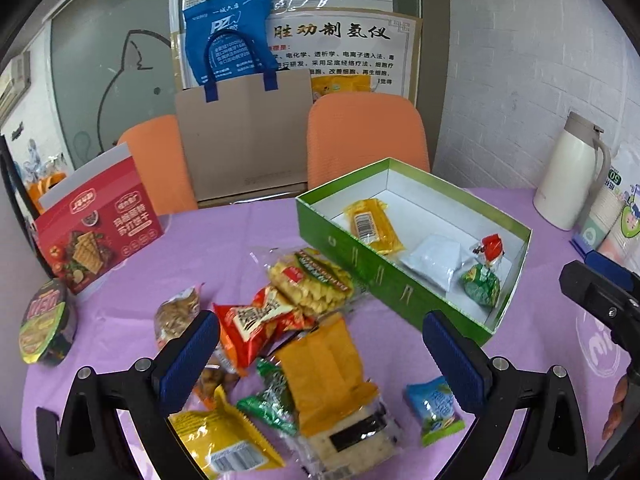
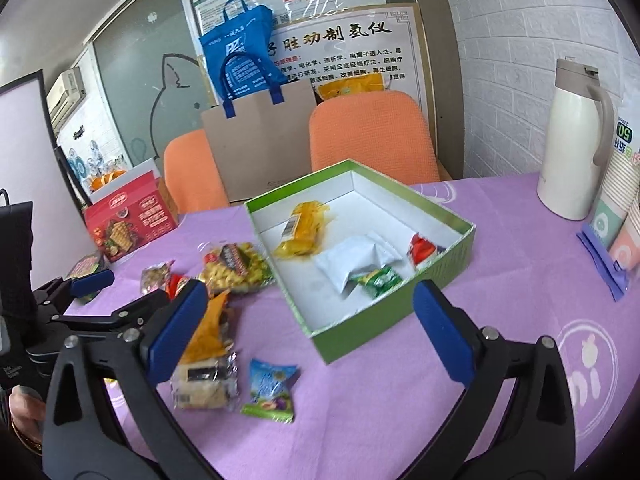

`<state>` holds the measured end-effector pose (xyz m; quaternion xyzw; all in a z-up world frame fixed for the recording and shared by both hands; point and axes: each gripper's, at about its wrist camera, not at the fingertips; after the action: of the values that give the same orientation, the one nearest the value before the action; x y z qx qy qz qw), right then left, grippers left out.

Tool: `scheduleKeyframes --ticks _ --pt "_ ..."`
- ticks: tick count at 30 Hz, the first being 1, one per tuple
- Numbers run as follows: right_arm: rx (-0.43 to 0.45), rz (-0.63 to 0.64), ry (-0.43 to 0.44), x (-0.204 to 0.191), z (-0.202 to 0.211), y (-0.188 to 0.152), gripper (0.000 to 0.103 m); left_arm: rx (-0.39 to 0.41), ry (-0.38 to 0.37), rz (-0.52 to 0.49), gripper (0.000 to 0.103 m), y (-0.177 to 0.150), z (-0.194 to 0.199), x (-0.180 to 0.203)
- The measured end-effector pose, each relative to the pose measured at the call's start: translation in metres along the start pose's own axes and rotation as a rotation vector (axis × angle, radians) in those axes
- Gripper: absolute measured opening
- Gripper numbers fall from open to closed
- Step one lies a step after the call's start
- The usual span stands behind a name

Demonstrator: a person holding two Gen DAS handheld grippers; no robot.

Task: Organize snacks
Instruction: 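Withdraw both tools from the box back to the snack pile, then grasp the blue plum candy packet with the right tool while the left tool grasps the orange cracker packet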

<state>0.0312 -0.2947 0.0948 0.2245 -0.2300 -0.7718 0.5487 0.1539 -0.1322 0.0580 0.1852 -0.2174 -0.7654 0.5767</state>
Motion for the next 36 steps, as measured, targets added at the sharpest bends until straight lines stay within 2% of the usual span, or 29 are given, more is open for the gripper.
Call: scheduleKeyframes --ticks 6,10,12,16,20,23,26,28,29,30,33,36 --pt "-0.068 0.049 -0.023 -0.021 -0.011 -0.028 0.102 -0.014 0.035 0.034 0.103 -0.044 0.002 -0.016" --pt "-0.099 0.045 -0.009 -0.028 -0.023 -0.047 0.102 -0.037 0.079 0.044 0.103 -0.07 -0.003 -0.026" --pt "-0.157 0.063 0.009 -0.03 -0.039 -0.059 0.102 -0.056 0.074 0.055 0.103 -0.079 -0.008 -0.034" --pt "-0.267 0.066 -0.023 -0.031 -0.065 -0.072 0.102 -0.092 0.055 0.071 0.103 -0.091 -0.018 -0.049" --pt "-0.33 0.069 -0.062 -0.034 -0.084 -0.077 0.102 -0.105 0.016 0.091 0.103 -0.098 -0.021 -0.064" --pt "-0.354 0.06 -0.056 -0.036 -0.093 -0.075 0.101 -0.108 -0.017 0.107 0.103 -0.103 -0.021 -0.074" --pt "-0.345 0.088 -0.077 -0.043 -0.097 -0.074 0.092 -0.114 -0.055 0.121 0.102 -0.107 -0.022 -0.08" --pt "-0.353 0.096 -0.084 -0.044 -0.101 -0.075 0.067 -0.125 -0.096 0.127 0.102 -0.107 -0.024 -0.08" --pt "-0.344 0.091 -0.091 -0.043 -0.099 -0.076 0.061 -0.128 -0.111 0.124 0.101 -0.106 -0.025 -0.079" --pt "-0.343 0.091 -0.096 -0.044 -0.097 -0.076 0.051 -0.129 -0.12 0.115 0.1 -0.106 -0.025 -0.076" --pt "-0.342 0.058 -0.063 -0.035 -0.084 -0.083 0.051 -0.123 -0.119 0.061 0.097 -0.102 -0.028 -0.061" --pt "-0.321 0.032 -0.073 -0.024 -0.067 -0.095 0.051 -0.134 -0.116 0.021 0.096 -0.096 -0.035 -0.046"
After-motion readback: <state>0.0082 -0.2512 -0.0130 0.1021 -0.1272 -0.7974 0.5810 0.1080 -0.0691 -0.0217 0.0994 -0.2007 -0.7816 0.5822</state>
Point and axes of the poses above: each gripper's, at about its wrist camera, not at the fingertips, and z roughly against the way its jaws point, x to its right, y to its top, and after that the axes turned 14 degrees about -x, right-handed
